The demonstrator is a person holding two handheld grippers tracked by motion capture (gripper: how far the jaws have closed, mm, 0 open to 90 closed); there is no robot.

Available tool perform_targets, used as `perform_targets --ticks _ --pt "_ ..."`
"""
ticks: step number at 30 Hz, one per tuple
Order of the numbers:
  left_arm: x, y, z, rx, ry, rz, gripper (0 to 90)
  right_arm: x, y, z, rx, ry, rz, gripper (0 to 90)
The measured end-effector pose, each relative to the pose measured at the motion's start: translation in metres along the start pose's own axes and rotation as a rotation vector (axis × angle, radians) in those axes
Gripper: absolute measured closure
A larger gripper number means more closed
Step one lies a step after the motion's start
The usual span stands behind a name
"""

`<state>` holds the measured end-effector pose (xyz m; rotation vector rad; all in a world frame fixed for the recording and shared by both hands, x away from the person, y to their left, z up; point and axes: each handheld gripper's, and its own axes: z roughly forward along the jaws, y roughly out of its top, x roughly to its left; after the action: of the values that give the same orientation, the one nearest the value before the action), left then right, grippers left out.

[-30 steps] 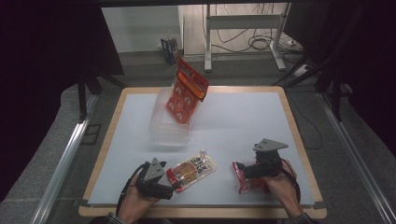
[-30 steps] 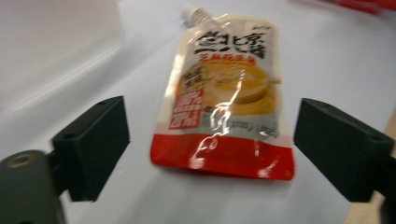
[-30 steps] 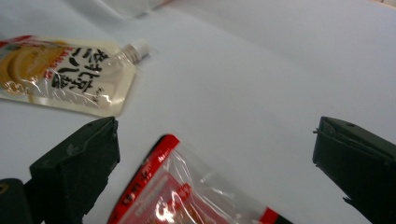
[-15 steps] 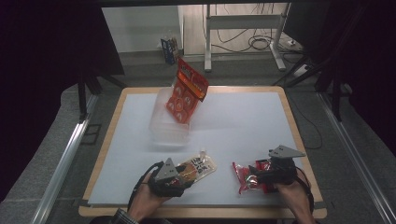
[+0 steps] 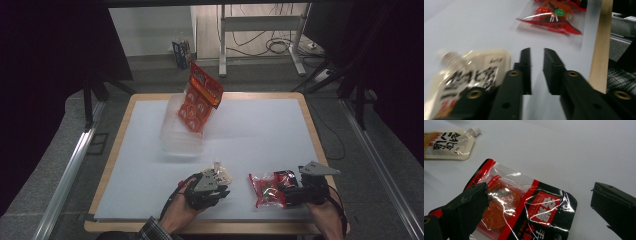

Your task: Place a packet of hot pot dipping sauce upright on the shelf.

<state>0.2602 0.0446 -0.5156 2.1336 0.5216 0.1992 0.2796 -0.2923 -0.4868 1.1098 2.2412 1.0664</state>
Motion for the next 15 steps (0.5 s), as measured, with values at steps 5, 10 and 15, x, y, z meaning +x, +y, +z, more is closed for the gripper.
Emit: perform_targets --ticks 5,10,15 --pt "-0.006 0.012 0.013 -0.009 -0.041 0.012 90.0 -0.004 -0.004 -0.007 -0.009 0.002 0.016 1.3" --pt "-0.011 0.022 0.031 -0.002 -0.048 0.037 90.0 -0.005 -0.007 -0.009 -0.005 0.003 0.023 1.3" --pt "-0.013 0.038 0.045 -0.017 -0.057 0.055 90.0 -0.006 -0.009 -0.012 0.000 -0.002 0.027 1.3"
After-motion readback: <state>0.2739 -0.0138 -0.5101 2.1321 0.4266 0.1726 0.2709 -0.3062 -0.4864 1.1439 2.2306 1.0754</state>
